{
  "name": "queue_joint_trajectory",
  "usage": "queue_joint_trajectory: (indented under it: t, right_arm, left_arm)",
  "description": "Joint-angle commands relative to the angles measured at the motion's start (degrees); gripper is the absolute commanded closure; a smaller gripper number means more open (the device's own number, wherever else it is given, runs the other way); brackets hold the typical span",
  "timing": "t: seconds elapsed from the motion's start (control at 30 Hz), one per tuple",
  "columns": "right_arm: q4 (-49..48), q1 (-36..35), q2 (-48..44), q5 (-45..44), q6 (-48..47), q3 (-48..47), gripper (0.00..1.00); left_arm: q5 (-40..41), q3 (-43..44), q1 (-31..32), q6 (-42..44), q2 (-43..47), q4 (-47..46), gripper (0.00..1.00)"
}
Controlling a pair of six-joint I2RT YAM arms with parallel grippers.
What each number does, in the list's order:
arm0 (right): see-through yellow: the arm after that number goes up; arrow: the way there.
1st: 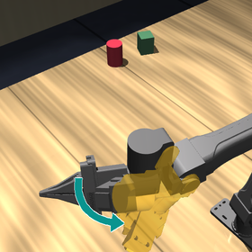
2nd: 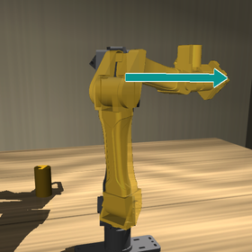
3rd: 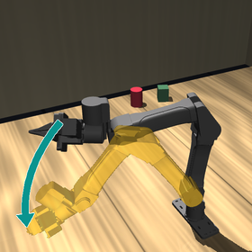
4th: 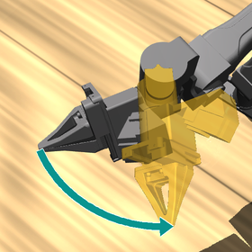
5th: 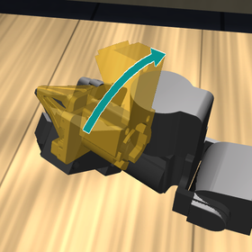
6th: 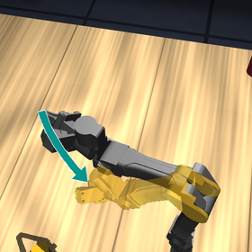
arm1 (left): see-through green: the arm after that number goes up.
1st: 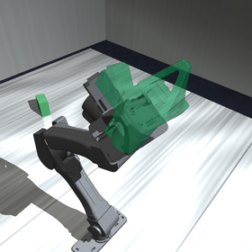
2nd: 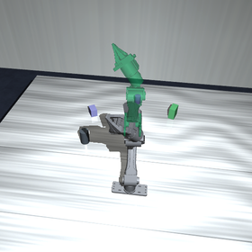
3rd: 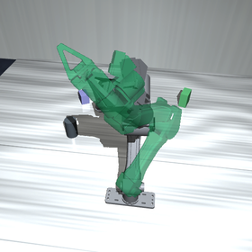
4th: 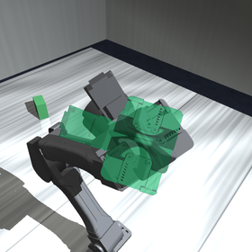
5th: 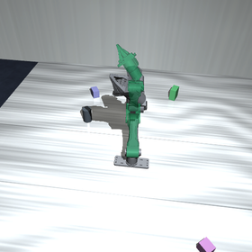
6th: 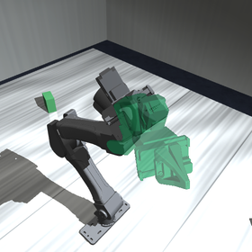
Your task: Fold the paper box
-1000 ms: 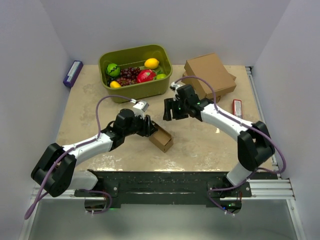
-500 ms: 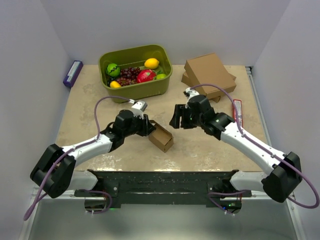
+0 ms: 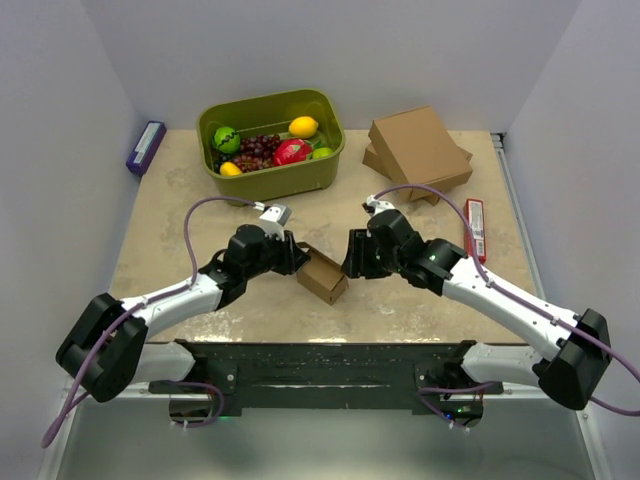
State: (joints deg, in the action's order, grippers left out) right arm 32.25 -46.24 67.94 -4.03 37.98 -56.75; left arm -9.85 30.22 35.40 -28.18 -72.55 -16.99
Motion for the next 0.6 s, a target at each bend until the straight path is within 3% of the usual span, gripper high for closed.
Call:
queue_joint_trajectory:
  t: [0.0,0.37,0.57]
  right_arm:
    - [-2.36,-0.61,-0.62,1.65,2.27,2.78,0.48]
    - [-4.39,-1.31,2.01,1.22,2.72,3.31,0.55]
    - [-5.0,-1.75,3.07,1.05,3.07,3.23,0.66]
  left_arm:
    - [1.58,-0.86,0.29,0.06,0.48,2.32,0.73]
    - [1.58,-0.95,0.46,0.15,0.4,1.88,0.73]
    - [1.76,-1.74,0.55,-0.03,0.4,0.91,0.73]
